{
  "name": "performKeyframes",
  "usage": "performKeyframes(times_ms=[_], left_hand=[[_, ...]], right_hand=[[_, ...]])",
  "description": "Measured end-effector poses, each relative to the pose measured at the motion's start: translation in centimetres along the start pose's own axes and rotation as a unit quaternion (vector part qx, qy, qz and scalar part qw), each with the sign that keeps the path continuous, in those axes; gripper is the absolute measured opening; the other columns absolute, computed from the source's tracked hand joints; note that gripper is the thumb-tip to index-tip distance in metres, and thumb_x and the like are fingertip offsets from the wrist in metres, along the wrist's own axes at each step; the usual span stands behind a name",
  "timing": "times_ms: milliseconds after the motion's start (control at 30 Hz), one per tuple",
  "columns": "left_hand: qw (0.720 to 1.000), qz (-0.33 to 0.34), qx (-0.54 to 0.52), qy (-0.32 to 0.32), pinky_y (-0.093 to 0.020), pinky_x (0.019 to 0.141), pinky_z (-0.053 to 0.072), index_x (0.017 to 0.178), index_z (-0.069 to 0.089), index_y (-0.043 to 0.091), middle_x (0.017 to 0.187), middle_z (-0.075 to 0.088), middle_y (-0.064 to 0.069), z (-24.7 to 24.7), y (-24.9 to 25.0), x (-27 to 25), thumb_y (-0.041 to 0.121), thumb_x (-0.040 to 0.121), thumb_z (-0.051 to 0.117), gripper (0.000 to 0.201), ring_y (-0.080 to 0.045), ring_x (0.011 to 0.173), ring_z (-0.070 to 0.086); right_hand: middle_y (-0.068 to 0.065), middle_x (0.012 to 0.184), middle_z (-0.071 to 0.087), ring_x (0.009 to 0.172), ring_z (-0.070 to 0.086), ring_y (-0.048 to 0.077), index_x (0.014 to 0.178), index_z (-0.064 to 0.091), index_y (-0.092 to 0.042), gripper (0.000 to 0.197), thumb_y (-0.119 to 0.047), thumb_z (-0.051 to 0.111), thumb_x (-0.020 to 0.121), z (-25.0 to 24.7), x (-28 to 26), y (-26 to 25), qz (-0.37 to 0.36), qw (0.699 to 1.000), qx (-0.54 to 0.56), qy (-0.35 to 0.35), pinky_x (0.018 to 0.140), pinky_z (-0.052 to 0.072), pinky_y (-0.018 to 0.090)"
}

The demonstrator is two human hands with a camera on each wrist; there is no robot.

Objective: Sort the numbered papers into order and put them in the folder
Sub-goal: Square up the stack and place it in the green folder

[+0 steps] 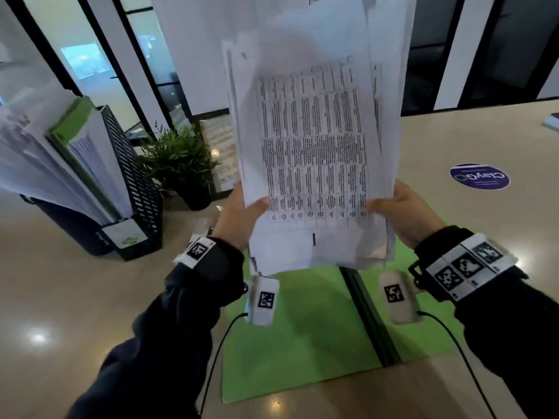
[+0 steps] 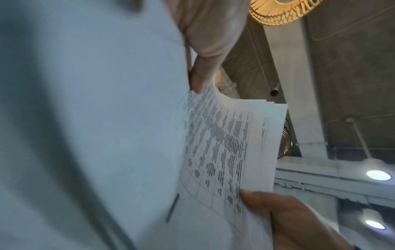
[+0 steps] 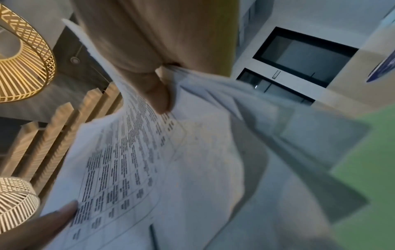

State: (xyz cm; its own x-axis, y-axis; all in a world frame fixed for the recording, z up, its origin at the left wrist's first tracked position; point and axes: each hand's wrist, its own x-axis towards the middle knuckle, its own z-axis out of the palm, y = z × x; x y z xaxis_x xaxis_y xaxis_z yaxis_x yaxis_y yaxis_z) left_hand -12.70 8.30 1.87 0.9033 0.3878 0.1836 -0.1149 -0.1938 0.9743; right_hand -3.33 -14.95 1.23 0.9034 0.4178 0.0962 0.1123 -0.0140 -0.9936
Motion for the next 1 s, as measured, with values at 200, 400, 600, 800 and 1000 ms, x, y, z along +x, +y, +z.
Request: performKeyframes(times_ms=[200, 400, 600, 800, 1000], left_hand=[[0.998, 0.032, 0.045, -0.003, -0.037, 0.111, 0.033, 0.142, 0.032, 0.018, 0.141, 0.046, 0.003, 4.9, 1.7, -0.1, 0.026, 0.093, 0.053, 0.054, -0.016, 0.129, 0.043], [0.997, 0.049, 0.048, -0.030, 0.004, 0.060, 0.040, 0.130, 0.041, 0.027, 0.104, 0.056, 0.013, 6.3, 1.8, -0.8, 0.022, 0.088, 0.061, 0.047, -0.004, 0.088, 0.058], [0.998, 0.028, -0.054, -0.006, -0.029, 0.097, 0.044, 0.107, 0.059, 0.024, 0.103, 0.067, 0.014, 6.3, 4.0, 1.8, 0.029, 0.079, 0.071, 0.030, -0.005, 0.100, 0.062], [0.991, 0.077, -0.105, -0.023, -0.041, 0.096, 0.049, 0.105, 0.064, 0.023, 0.102, 0.072, 0.006, 5.0, 6.0, 3.8, 0.023, 0.081, 0.068, 0.025, -0.018, 0.105, 0.065], [0.986, 0.114, -0.020, 0.122, -0.018, 0.072, 0.050, 0.089, 0.065, 0.025, 0.083, 0.066, 0.013, 3.9, 7.5, 5.9, 0.017, 0.084, 0.067, 0.010, -0.003, 0.078, 0.066]], right_hand=[[0.006, 0.113, 0.067, 0.104, 0.064, 0.021, 0.125, 0.054, -0.008, 0.036, -0.001, 0.054, 0.089, -2.1, 0.5, -1.2, -0.061, 0.994, -0.006, 0.087, 0.092, 0.051, 0.039], [0.000, 0.097, 0.068, 0.083, 0.068, 0.006, 0.109, 0.060, -0.016, 0.024, -0.007, 0.060, 0.087, -4.0, -0.5, -1.5, -0.090, 0.991, 0.027, 0.092, 0.074, 0.056, 0.019], [0.007, 0.100, 0.071, 0.095, 0.067, 0.029, 0.097, 0.067, -0.020, 0.054, -0.045, 0.083, 0.053, -5.1, 0.8, -2.7, -0.088, 0.988, 0.105, 0.074, 0.083, 0.056, 0.043], [0.006, 0.117, 0.067, 0.108, 0.064, 0.021, 0.111, 0.063, -0.018, 0.081, -0.050, 0.088, 0.041, -5.5, 1.8, -3.3, -0.035, 0.997, 0.066, -0.025, 0.093, 0.050, 0.035], [0.003, 0.113, 0.068, 0.094, 0.067, 0.005, 0.100, 0.063, -0.026, 0.032, -0.009, 0.072, 0.075, -5.4, 1.2, 0.8, 0.061, 0.995, -0.050, -0.063, 0.089, 0.051, 0.024]])
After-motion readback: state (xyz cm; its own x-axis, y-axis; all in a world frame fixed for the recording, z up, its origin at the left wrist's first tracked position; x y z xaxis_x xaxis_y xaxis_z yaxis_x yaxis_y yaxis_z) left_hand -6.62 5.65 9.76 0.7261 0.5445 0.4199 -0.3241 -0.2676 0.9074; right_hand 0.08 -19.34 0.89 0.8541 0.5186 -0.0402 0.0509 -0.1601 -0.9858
